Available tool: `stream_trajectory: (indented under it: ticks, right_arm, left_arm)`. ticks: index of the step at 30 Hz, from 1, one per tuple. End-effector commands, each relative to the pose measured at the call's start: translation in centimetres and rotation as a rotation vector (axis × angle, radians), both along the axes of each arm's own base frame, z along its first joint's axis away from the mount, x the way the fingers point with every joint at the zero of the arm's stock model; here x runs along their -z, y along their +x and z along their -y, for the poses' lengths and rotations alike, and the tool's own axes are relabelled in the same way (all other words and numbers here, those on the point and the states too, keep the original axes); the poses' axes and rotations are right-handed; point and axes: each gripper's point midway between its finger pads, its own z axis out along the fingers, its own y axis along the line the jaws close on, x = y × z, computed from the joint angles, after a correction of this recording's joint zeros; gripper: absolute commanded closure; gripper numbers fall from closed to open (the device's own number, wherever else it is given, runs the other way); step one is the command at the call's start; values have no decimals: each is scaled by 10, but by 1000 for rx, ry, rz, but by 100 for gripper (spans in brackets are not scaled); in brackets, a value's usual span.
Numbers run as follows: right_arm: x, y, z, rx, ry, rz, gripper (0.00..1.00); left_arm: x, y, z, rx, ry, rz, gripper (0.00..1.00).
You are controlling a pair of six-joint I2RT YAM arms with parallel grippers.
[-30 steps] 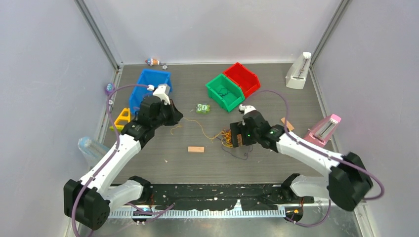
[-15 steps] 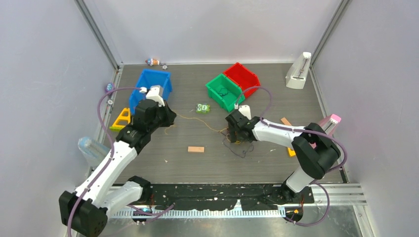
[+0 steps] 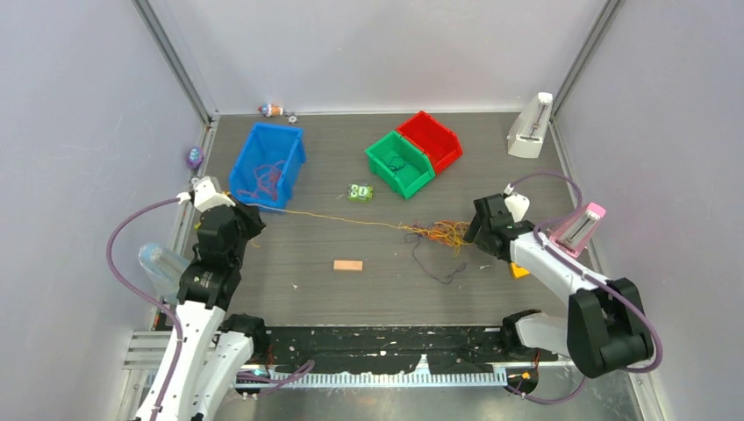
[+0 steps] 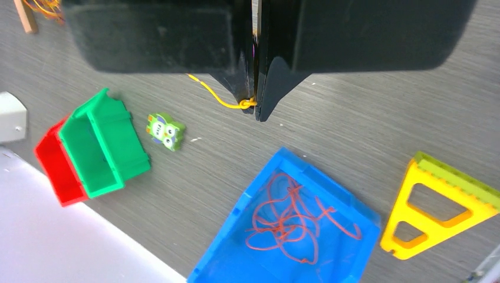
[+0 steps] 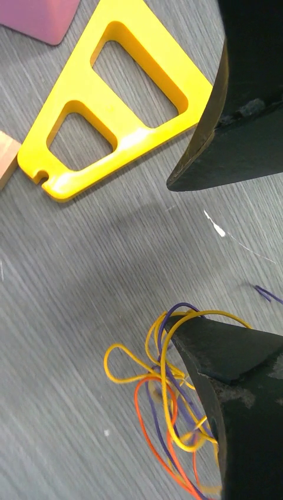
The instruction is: Untangle the cables
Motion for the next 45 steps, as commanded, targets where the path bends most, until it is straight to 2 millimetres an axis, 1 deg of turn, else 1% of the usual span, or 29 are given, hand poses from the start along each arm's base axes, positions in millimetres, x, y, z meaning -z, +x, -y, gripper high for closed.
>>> stream_trajectory:
  ticks: [1,3,7,12,16,17,18,19,20,21,22,23,24,25,27,28,29,30,31,33,37,38,39,40,41,42,43,44,45]
  right_arm:
    - [-27,15,-7,-32,49,117,19]
    - [-37,18,-15,-102,68,136,17]
    - [-59,20,-27,-227,92,209,9]
    - [-88,21,-56,-457,158,316,5]
    - [-113,16,-96,-684,216,397,5]
    - [-121,15,-111,-758,216,422,5]
    - [-122,14,-119,-801,207,422,5]
    - [-130,12,-135,-862,214,444,5]
    - [-128,11,-145,-915,216,435,5]
    - [-135,9,-160,-970,229,462,5]
    - [-131,7,-171,-1026,242,452,5]
    - [-137,7,-184,-1076,255,482,5]
    - [-132,6,-193,-1115,259,475,5]
    - [-137,7,-204,-1146,260,502,5]
    - [-135,10,-220,-1197,243,512,5]
    - [-128,13,-226,-1221,224,500,5]
    - [-132,11,-237,-1254,222,508,5]
    - [-123,9,-248,-1301,205,488,5]
    - [-128,11,-255,-1316,195,512,5]
    - [-123,15,-272,-1352,169,521,5]
    - [-130,16,-305,-1411,216,585,5]
    - [-139,15,-316,-1429,248,622,5]
    - [-136,13,-323,-1442,273,619,6]
    - [-145,13,-332,-1455,291,657,6]
    - [-143,11,-338,-1470,311,654,7]
    - [-151,10,-347,-1483,325,687,8]
    - [-147,10,-352,-1491,334,679,11]
    - [-154,11,-360,-1499,339,706,13]
    - [-147,14,-365,-1496,338,688,19]
  left_arm:
    - [-25,9,20,116,-32,112,100]
    - [-31,9,40,227,-50,128,100]
    - [-46,6,55,307,-7,117,100]
    - [-56,1,77,420,-31,119,100]
    - [-64,0,96,517,-62,111,100]
    - [-74,-1,100,543,-66,124,100]
    - [-79,-1,104,567,-73,121,100]
    - [-89,-3,108,590,-79,133,100]
    - [-100,-4,111,607,-84,143,100]
    - [-108,-6,114,627,-89,151,100]
    - [-119,-7,116,644,-93,162,100]
    - [-128,-9,119,660,-96,171,100]
    - [-139,-11,120,672,-98,185,100]
    - [-147,-13,122,685,-101,196,100]
    - [-161,-16,124,703,-105,216,100]
    - [-166,-18,125,710,-109,225,100]
    - [-170,-19,126,716,-114,231,100]
    - [-174,-21,128,727,-120,237,100]
    - [-178,-22,130,739,-126,245,100]
    - [-186,-26,133,760,-138,256,100]
    - [-200,-30,135,778,-144,273,100]
    - [-203,-30,135,779,-143,276,100]
    - [-207,-32,134,780,-139,280,100]
    - [-210,-32,134,781,-134,282,100]
    - [-212,-33,134,781,-131,283,100]
    - [-215,-34,134,781,-128,287,100]
    - [-218,-35,134,783,-128,289,100]
    - [-220,-35,134,784,-128,290,100]
    - [-223,-36,134,786,-128,295,100]
